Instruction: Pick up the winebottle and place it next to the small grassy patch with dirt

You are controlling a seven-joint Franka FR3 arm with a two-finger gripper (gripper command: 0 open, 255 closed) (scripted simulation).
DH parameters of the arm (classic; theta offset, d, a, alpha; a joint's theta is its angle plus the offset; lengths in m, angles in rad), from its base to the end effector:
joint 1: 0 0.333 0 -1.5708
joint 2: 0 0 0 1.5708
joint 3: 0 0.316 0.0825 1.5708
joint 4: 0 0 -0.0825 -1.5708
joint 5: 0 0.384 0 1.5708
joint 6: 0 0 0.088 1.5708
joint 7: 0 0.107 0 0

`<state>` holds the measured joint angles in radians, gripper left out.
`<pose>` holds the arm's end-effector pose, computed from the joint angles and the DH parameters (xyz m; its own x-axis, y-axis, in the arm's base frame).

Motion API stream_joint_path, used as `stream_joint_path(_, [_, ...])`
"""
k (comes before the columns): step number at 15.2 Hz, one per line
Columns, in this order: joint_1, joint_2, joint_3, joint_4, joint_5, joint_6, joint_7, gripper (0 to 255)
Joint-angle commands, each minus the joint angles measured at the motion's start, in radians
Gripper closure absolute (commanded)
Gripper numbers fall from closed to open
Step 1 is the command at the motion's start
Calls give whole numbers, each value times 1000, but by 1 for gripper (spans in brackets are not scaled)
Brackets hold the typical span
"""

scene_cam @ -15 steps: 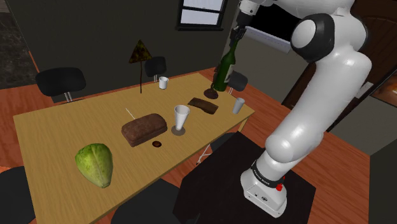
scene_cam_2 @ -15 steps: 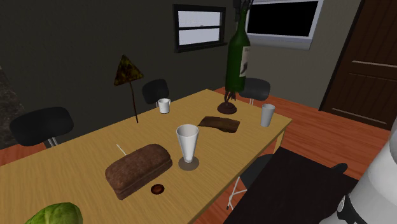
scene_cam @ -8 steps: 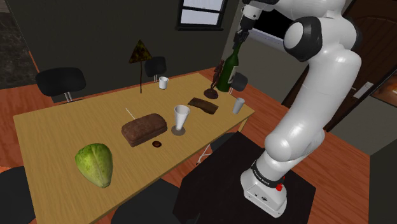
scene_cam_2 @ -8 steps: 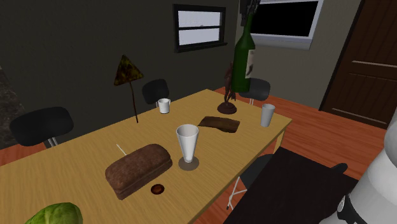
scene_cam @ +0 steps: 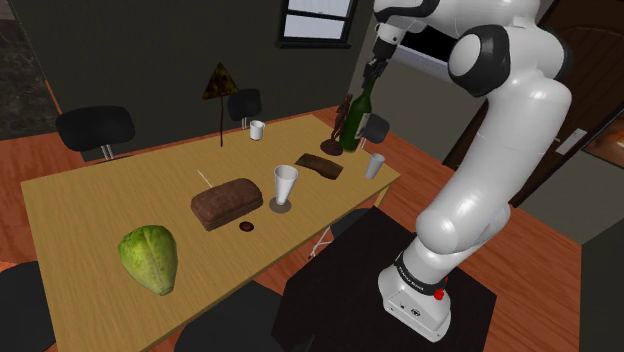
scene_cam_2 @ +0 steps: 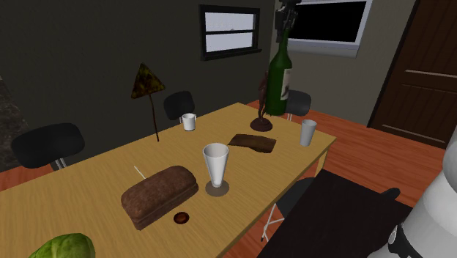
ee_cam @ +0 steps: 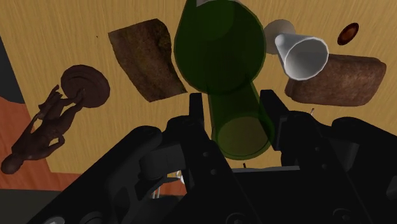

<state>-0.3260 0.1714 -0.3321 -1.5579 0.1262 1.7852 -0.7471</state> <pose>0.5058 -0.3582 0.5547 0.9929 0.0718 0.0945 0.0728 -0.9973 -0.0067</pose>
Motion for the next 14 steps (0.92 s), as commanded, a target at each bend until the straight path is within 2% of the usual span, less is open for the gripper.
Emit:
stream_joint_path(1, [2,-2,1,-31,0,30,-1,255])
stream_joint_path(14, [6,11,5,-189,11,200,-17,255])
